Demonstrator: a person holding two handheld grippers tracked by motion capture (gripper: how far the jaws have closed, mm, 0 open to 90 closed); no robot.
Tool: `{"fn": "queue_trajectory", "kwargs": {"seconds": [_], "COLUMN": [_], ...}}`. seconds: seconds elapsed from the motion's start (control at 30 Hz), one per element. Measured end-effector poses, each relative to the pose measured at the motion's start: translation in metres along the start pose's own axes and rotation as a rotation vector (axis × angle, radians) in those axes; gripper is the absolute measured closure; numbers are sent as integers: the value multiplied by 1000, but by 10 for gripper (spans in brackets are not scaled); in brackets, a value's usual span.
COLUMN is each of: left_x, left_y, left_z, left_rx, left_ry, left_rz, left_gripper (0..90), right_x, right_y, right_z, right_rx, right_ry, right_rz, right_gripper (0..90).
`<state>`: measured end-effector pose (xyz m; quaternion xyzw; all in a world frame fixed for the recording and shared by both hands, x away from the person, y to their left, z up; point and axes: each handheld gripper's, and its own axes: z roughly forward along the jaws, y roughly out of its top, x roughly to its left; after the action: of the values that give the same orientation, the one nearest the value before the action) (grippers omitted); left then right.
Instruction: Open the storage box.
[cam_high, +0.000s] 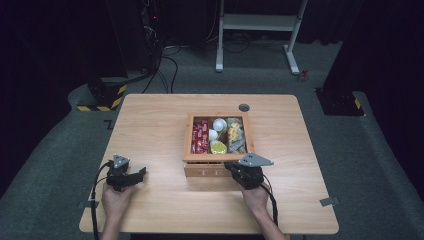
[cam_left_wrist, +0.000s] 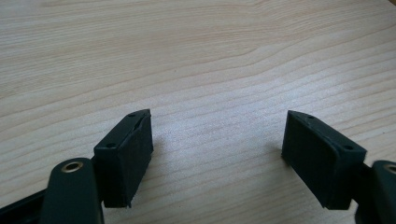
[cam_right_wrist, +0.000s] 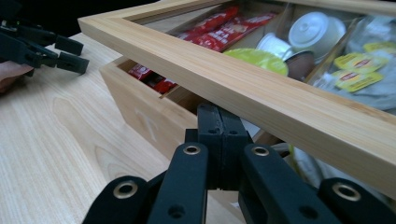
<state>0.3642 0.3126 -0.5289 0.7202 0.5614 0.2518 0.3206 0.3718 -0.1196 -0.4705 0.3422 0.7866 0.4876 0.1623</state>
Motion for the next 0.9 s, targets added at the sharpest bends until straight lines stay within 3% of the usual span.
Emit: {"fn": "queue_trajectory", "kwargs": {"seconds": [0.33,0.9], "left_x": [0,0], "left_y": [0,0], "left_z": [0,0], "left_rx": [1,5], "left_ry": [-2,-3], "left_rz": [-3,-3], "left_gripper": [247,215], "right_x": [-3,-16], "right_y": [15,39], "right_z": [-7,-14], "right_rx": [-12,5], "right_ry": [-22,-38], "right_rz": [-21,-12], "right_gripper": [900,900]}}
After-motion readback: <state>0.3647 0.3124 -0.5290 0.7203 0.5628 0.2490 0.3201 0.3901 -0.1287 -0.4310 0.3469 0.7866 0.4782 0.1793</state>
